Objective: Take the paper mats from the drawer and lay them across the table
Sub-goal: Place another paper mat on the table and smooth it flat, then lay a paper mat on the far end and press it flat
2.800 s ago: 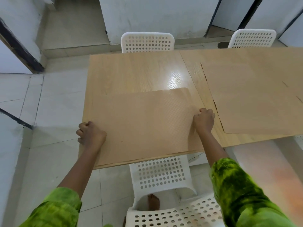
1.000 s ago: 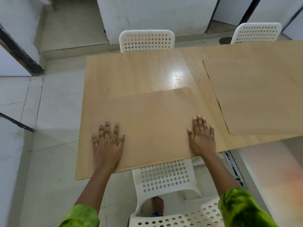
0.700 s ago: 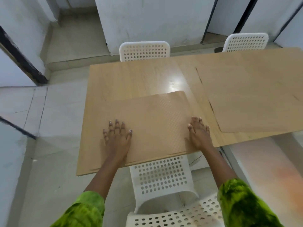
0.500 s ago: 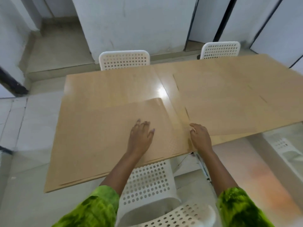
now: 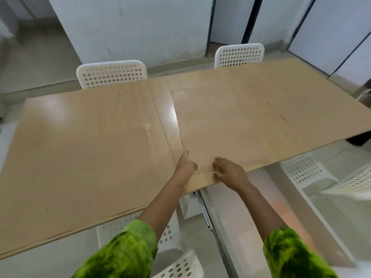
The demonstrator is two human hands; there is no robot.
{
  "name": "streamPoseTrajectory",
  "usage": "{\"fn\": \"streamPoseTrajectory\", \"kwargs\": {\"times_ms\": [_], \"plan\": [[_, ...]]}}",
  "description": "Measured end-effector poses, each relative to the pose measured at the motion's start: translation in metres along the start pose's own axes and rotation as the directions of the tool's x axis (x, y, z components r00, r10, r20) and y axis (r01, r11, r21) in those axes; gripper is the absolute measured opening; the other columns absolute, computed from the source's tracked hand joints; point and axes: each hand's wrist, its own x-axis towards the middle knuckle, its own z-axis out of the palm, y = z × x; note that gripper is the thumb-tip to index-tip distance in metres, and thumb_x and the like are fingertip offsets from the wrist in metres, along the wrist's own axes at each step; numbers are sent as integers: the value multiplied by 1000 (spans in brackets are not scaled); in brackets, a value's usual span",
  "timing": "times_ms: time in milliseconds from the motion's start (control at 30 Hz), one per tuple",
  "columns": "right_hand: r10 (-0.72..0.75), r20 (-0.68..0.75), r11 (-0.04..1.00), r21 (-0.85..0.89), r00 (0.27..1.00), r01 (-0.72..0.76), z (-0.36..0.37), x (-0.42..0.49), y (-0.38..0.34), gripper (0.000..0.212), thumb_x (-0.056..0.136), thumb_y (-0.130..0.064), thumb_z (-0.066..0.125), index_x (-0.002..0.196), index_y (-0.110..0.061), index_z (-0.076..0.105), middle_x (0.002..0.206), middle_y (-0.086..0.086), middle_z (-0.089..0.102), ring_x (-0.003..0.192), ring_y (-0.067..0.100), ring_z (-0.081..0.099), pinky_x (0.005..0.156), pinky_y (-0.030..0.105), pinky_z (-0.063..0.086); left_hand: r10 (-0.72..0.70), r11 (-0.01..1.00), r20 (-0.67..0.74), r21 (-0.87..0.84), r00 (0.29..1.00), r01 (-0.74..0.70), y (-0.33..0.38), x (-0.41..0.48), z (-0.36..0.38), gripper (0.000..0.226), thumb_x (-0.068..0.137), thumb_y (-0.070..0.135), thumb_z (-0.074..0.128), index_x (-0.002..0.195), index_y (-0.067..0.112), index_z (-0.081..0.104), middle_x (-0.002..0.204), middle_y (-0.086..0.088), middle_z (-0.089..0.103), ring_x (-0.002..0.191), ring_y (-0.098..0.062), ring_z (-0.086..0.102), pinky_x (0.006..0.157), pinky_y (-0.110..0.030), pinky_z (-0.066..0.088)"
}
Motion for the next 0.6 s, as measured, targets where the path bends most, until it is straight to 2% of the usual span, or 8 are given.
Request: {"fn": "streamPoseTrajectory", "kwargs": {"times_ms": [67, 133, 267, 367, 433, 467, 533, 600], "plan": [[-14, -6, 1000, 5, 1000, 14, 1, 0, 3, 41, 88, -30, 55, 128, -18, 53, 149, -4, 40, 130, 18, 45, 100, 30, 39, -70, 930, -17, -363, 997, 59, 6, -1, 3, 76, 74, -15, 42, 143, 15, 30, 151, -8, 28, 137, -25, 27, 110, -35, 25], [-25, -21, 1000, 12, 999, 25, 1, -1, 5, 41, 88, -35, 55, 126, -19, 54, 148, -6, 39, 129, 15, 46, 98, 29, 40, -94, 827, -22, -558, 995, 66, 9, 3, 0, 78, 68, -17, 40, 140, 13, 35, 150, -13, 33, 138, -29, 30, 115, -43, 25], [-23, -58, 999, 40, 998, 26, 3, -2, 7, 39, 87, -39, 56, 119, -17, 58, 145, -8, 43, 123, 16, 52, 94, 29, 42, -45, 712, 40, -699, 998, 60, 28, -4, 0, 94, 59, -10, 52, 146, 7, 24, 149, -16, 33, 136, -27, 35, 112, -35, 31], [-15, -79, 999, 33, 997, 18, 4, 0, 5, 39, 86, -42, 56, 114, -16, 60, 140, -7, 49, 116, 17, 56, 90, 30, 44, -4, 695, 67, -717, 998, 51, 42, -5, 3, 101, 61, -4, 60, 148, 5, 10, 143, -17, 38, 124, -26, 45, 85, -32, 48], [-4, -88, 1000, 23, 996, 6, 5, 2, 4, 40, 85, -46, 56, 112, -17, 61, 135, -8, 52, 112, 18, 58, 87, 30, 45, 0, 665, 91, -743, 996, 68, 48, -6, 3, 71, 71, -2, 60, 138, 7, 38, 122, -13, 49, 109, -26, 52, 74, -32, 50], [6, -91, 1000, 20, 996, -4, 6, 3, 3, 40, 85, -47, 55, 112, -18, 62, 134, -8, 53, 111, 18, 59, 86, 30, 45, 5, 659, 99, -749, 995, 71, 51, -7, 4, 43, 76, 0, 58, 117, 11, 51, 111, -12, 53, 100, -25, 56, 72, -33, 51], [17, -102, 1000, 11, 995, -16, 5, 4, 2, 40, 85, -49, 55, 110, -19, 64, 130, -9, 56, 107, 19, 60, 83, 30, 46, 13, 657, 99, -751, 995, 66, 56, -13, 7, 14, 83, 3, 54, 89, 14, 49, 95, -9, 60, 88, -23, 60, 71, -32, 51], [17, -112, 1000, 1, 994, -17, 4, 6, 2, 37, 85, -48, 56, 106, -20, 65, 125, -9, 58, 103, 19, 62, 81, 30, 46, 32, 653, 91, -756, 995, 48, 59, -17, 9, 8, 87, 7, 51, 83, 13, 51, 79, -5, 68, 75, -19, 67, 70, -32, 51]]}}
